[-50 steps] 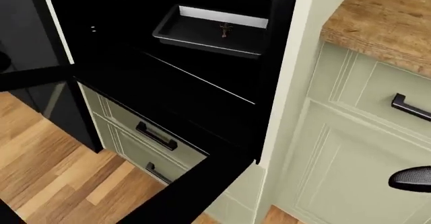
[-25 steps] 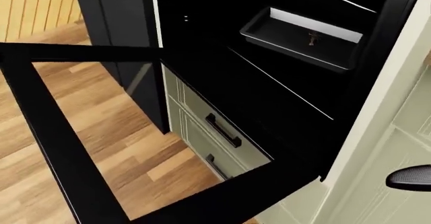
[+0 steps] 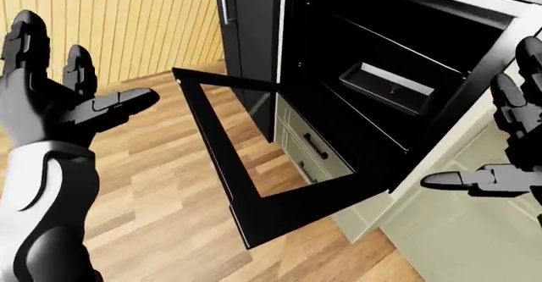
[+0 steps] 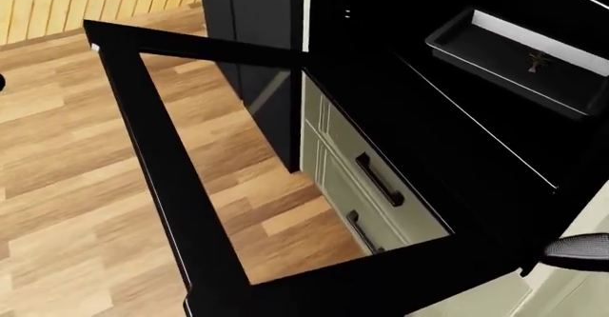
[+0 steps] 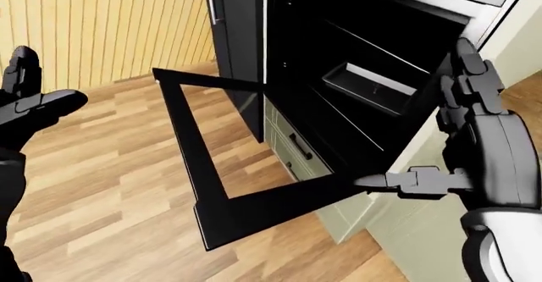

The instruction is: Close the oven door.

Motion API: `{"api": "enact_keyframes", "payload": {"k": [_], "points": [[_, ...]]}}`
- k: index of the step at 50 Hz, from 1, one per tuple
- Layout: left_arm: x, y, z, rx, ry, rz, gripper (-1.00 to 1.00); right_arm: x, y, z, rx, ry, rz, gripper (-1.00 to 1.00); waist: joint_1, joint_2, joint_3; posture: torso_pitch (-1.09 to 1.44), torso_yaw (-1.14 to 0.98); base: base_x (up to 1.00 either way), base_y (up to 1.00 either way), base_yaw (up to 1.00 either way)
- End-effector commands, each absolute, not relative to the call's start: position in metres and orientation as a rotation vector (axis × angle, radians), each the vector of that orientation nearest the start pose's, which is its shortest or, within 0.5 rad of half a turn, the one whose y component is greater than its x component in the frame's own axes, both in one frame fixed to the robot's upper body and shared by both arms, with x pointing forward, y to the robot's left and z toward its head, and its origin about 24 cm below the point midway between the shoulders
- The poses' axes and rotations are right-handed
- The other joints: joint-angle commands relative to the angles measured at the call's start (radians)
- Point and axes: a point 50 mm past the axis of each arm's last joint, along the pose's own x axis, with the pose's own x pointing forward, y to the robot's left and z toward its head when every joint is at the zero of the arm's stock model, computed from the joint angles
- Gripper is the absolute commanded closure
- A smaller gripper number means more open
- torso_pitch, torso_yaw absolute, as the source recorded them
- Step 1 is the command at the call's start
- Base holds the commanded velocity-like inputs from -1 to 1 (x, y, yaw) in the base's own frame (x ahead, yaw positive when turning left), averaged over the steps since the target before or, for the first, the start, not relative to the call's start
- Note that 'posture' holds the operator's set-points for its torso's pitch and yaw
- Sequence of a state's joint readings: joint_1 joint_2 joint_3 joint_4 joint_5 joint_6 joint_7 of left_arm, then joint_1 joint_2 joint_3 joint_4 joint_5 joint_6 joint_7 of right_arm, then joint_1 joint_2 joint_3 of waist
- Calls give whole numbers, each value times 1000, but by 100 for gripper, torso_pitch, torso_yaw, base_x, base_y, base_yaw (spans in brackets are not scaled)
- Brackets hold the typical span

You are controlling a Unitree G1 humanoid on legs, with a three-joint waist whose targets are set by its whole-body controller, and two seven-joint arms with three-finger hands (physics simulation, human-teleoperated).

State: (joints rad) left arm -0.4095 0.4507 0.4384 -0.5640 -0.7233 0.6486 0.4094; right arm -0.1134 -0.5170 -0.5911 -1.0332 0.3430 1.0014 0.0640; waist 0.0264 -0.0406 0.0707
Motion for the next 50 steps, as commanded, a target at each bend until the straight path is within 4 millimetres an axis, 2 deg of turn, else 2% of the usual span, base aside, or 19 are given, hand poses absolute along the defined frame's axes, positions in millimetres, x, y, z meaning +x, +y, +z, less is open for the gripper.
{"api": "enact_keyframes", "payload": {"k": [1, 6, 9, 10, 15, 18, 20, 23, 25, 29, 32, 34, 35, 38, 41, 42, 46, 50], "points": [[245, 244, 267, -213, -490, 246, -100, 176, -243, 247, -373, -302, -217, -100, -1, 7, -23, 0, 0, 0, 0, 0], [250, 244, 259, -204, -466, 254, -100, 175, -248, 239, -328, -266, -239, -100, -11, 28, -34, 0, 0, 0, 0, 0], [256, 247, 253, -195, -437, 280, -100, 170, -255, 233, -223, -250, -256, -100, -15, 36, -40, 0, 0, 0, 0, 0], [260, 247, 249, -222, -371, 272, -100, 169, -258, 230, -159, -230, -257, -100, -15, 36, -41, 0, 0, 0, 0, 0], [271, 253, 240, -209, -354, 334, -100, 151, -270, 217, -78, -198, -261, -100, -15, 36, -45, 0, 0, 0, 0, 0], [283, 259, 231, -177, -338, 354, -100, 142, -286, 196, -144, -167, -282, -100, -16, 34, -41, 0, 0, 0, 0, 0], [296, 266, 216, -143, -332, 389, -100, 139, -292, 182, -115, -129, -292, -100, -18, 35, -44, 0, 0, 0, 0, 0], [310, 274, 198, -100, -335, 411, -100, 138, -293, 165, -163, -86, -283, -100, -20, 35, -49, 0, 0, 0, 0, 0], [319, 280, 186, -65, -325, 420, -100, 135, -293, 155, -279, -54, -285, -100, -22, 39, -55, 0, 0, 0, 0, 0], [330, 291, 166, -44, -291, 425, -100, 122, -304, 139, -226, -23, -305, -100, -25, 45, -62, 0, 0, 0, 0, 0], [340, 299, 148, 7, -267, 452, -100, 113, -311, 121, -255, -31, -322, -100, -27, 46, -61, 0, 0, 0, 0, 0], [348, 308, 126, 19, -182, 466, -100, 109, -319, 107, -212, -18, -329, -100, -28, 48, -65, 0, 0, 0, 0, 0], [349, 312, 116, 40, -160, 475, -100, 102, -328, 90, -190, 13, -346, -100, -29, 48, -67, 0, 0, 0, 0, 0], [346, 317, 96, 76, -105, 506, -100, 92, -337, 68, -149, 35, -348, -100, -32, 49, -71, 0, 0, 0, 0, 0], [342, 319, 86, 91, -72, 521, -100, 86, -345, 51, -109, 46, -373, -100, -38, 55, -72, 0, 0, 0, 0, 0], [339, 322, 81, 101, -48, 536, -100, 80, -346, 39, -90, 68, -382, -100, -40, 57, -71, 0, 0, 0, 0, 0], [333, 324, 72, 143, -21, 543, -100, 65, -354, 12, -44, 106, -418, -100, -50, 64, -65, 0, 0, 0, 0, 0], [323, 324, 54, 204, 36, 547, -100, 48, -360, -23, 6, 159, -460, -100, -58, 68, -62, 0, 0, 0, 0, 0]]}}
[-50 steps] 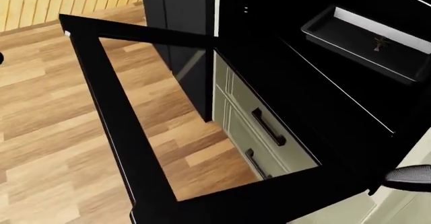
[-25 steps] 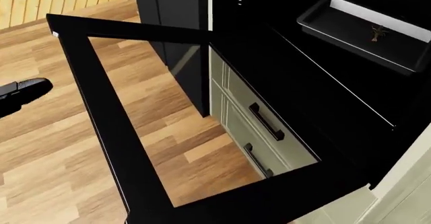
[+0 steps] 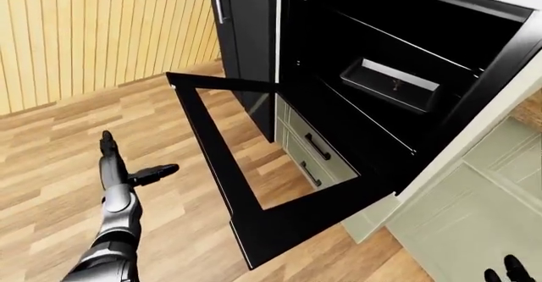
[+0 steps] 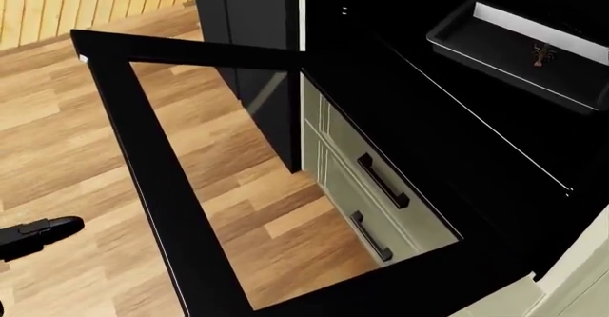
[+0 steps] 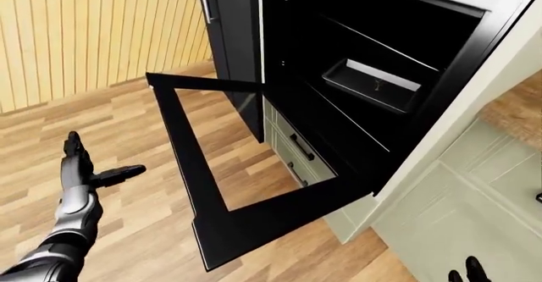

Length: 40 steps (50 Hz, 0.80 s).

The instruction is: Close the oven door.

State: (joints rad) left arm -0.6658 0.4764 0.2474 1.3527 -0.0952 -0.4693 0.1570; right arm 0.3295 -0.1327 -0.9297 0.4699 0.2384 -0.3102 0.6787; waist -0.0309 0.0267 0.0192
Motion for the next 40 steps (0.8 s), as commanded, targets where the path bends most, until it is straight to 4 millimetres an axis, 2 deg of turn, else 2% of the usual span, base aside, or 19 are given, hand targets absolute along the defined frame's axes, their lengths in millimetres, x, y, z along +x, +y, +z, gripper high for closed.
{"api": "enact_keyframes", "payload": {"k": [1, 5, 9, 29, 37, 40], "points": [[319, 324, 50, 229, 45, 552, -100, 44, -360, -33, 12, 174, -470, -100, -3, 2, -11, 0, 0, 0, 0, 0], [306, 324, 37, 333, 54, 547, -100, 33, -359, -62, 27, 229, -496, -100, -11, 8, -10, 0, 0, 0, 0, 0], [294, 327, 23, 369, 106, 558, -100, 28, -354, -72, 47, 259, -527, -100, -20, 13, -12, 0, 0, 0, 0, 0], [230, 330, -42, 581, 378, 564, -100, -16, -341, -88, 129, 388, -664, -100, -13, 19, -14, 0, 0, 0, 0, 0], [213, 320, -60, 642, 445, 487, -100, -10, -324, -102, 127, 477, -649, -100, -13, 21, -14, 0, 0, 0, 0, 0], [204, 322, -68, 615, 510, 501, -100, -12, -315, -108, 157, 512, -649, -100, -13, 22, -15, 0, 0, 0, 0, 0]]}}
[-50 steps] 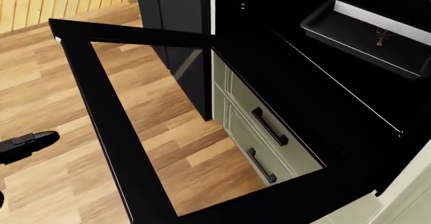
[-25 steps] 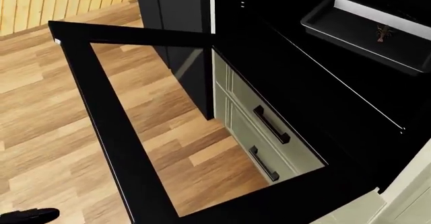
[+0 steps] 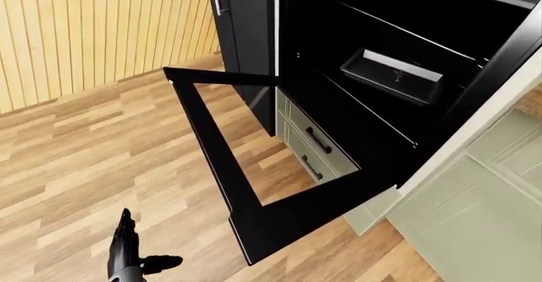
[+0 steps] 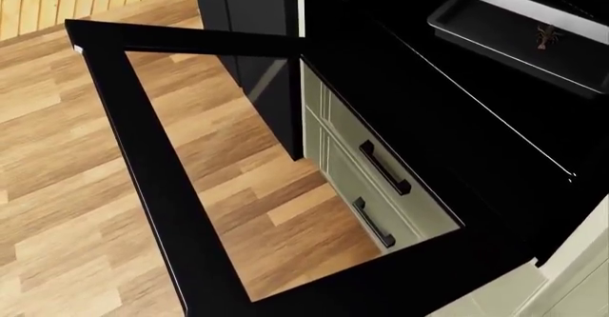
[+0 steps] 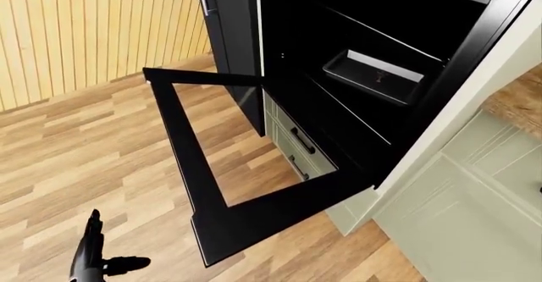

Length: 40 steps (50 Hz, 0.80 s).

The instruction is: Close the oven door.

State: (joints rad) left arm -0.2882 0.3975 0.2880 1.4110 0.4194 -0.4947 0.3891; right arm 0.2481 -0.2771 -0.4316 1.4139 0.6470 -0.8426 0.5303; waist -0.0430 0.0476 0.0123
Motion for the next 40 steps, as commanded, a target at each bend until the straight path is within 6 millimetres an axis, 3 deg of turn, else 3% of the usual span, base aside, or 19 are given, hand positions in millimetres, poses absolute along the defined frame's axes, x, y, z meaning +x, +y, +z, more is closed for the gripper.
{"api": "enact_keyframes", "payload": {"k": [1, 7, 21, 40], "points": [[203, 321, -69, 620, 507, 500, -100, -12, -313, -110, 155, 532, -643, -100, 0, 1, -8, 0, 0, 0, 0, 0], [193, 316, -77, 639, 541, 442, -100, -11, -298, -120, 195, 592, -629, -100, 1, 2, -9, 0, 0, 0, 0, 0], [191, 319, -79, 686, 587, 441, -100, -23, -292, -123, 223, 632, -630, -100, 0, 4, -10, 0, 0, 0, 0, 0], [194, 320, -78, 666, 585, 447, -100, -20, -284, -125, 223, 626, -596, -100, -8, 10, -7, 0, 0, 0, 0, 0]]}}
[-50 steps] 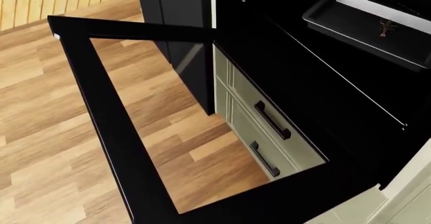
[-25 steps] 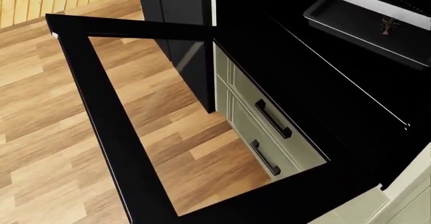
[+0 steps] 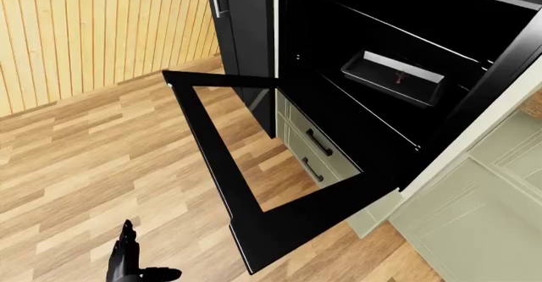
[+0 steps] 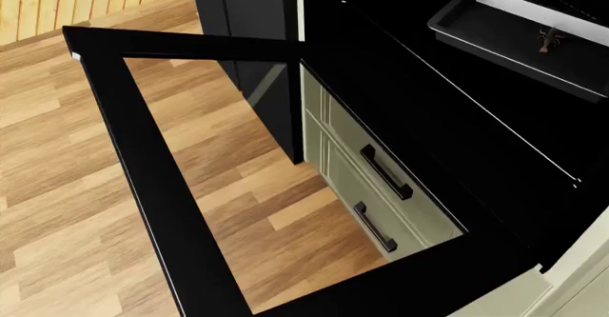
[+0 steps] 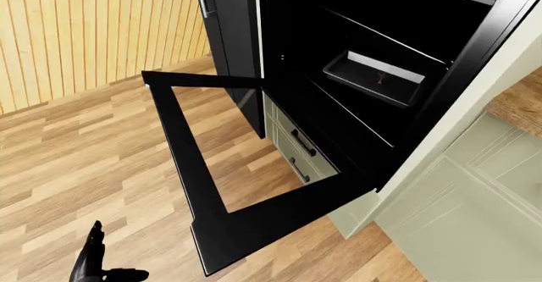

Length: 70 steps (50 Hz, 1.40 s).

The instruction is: Close the oven door.

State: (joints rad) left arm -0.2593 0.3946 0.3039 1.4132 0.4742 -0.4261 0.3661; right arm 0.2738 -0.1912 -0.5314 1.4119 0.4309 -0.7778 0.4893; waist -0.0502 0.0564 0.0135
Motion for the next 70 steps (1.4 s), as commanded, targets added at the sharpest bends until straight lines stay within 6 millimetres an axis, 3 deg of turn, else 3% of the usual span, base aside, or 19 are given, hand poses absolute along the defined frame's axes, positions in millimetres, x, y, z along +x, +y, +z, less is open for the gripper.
{"api": "enact_keyframes", "payload": {"k": [1, 7, 8, 9, 16, 26, 32, 33, 37, 42, 45, 47, 48, 50, 56, 60, 62, 64, 70], "points": [[194, 320, -78, 666, 586, 445, -100, -20, -284, -125, 224, 626, -596, -100, -1, 1, -8, 0, 0, 0, 0, 0], [193, 320, -78, 658, 585, 454, -100, -20, -284, -125, 225, 625, -590, -100, 6, 3, -22, 0, 0, 0, -1, 0], [193, 320, -78, 657, 585, 453, -100, -20, -284, -125, 226, 626, -588, -100, 13, -2, 7, 0, 0, 0, -5, 0], [193, 320, -78, 657, 585, 452, -100, -20, -285, -124, 226, 627, -588, -100, 14, 3, -15, 0, 0, 0, -5, 0], [193, 320, -78, 655, 583, 456, -100, -19, -288, -124, 234, 629, -585, -100, 47, -74, 9, 0, 0, 0, -7, 0], [193, 320, -78, 652, 582, 459, -100, -18, -287, -124, 234, 628, -577, -100, 52, -39, 16, 0, 0, 0, -8, 0], [193, 320, -78, 650, 582, 459, -100, -17, -283, -125, 228, 627, -572, -100, 51, 46, -4, 0, 0, 0, -8, 0], [193, 320, -78, 650, 581, 459, -100, -17, -283, -125, 228, 626, -572, -100, 63, 18, 7, 0, 0, 0, -9, 0], [193, 320, -78, 649, 582, 461, -100, -17, -281, -126, 229, 624, -569, -100, 63, 18, 8, 0, 0, 0, -8, 0], [193, 320, -78, 649, 583, 461, -100, -18, -281, -125, 229, 627, -566, -100, 61, -25, 12, 0, 0, 0, -8, 0], [193, 320, -78, 650, 584, 461, -100, -18, -281, -126, 230, 627, -563, -100, 60, -77, 10, 0, 0, 3, -8, 0], [193, 320, -78, 651, 584, 462, -100, -18, -281, -126, 231, 626, -563, -100, 53, -145, -7, 0, 0, 4, -8, 0], [193, 320, -78, 651, 584, 461, -100, -18, -280, -126, 231, 627, -562, -100, 45, -97, 9, 0, 0, 5, -8, 0], [193, 320, -78, 652, 584, 462, -100, -18, -280, -126, 231, 628, -562, -100, 46, -102, 20, 0, 0, 5, -9, 0], [193, 320, -78, 651, 585, 462, -100, -18, -280, -126, 232, 627, -560, -100, 51, -54, 17, 0, 0, 7, -8, 0], [193, 320, -78, 651, 585, 463, -100, -18, -280, -126, 233, 628, -557, -100, 48, 2, 15, 0, 0, 7, -8, 0], [193, 320, -78, 650, 585, 462, -100, -18, -280, -126, 233, 628, -557, -100, 49, 50, 8, 0, 0, 7, -8, 0], [193, 320, -78, 650, 586, 463, -100, -18, -280, -126, 233, 628, -556, -100, 56, 25, 7, 0, 0, 7, -8, 0], [193, 320, -78, 649, 586, 462, -100, -18, -279, -126, 235, 627, -555, -100, 60, 6, 14, 0, 0, 7, -8, 0]]}}
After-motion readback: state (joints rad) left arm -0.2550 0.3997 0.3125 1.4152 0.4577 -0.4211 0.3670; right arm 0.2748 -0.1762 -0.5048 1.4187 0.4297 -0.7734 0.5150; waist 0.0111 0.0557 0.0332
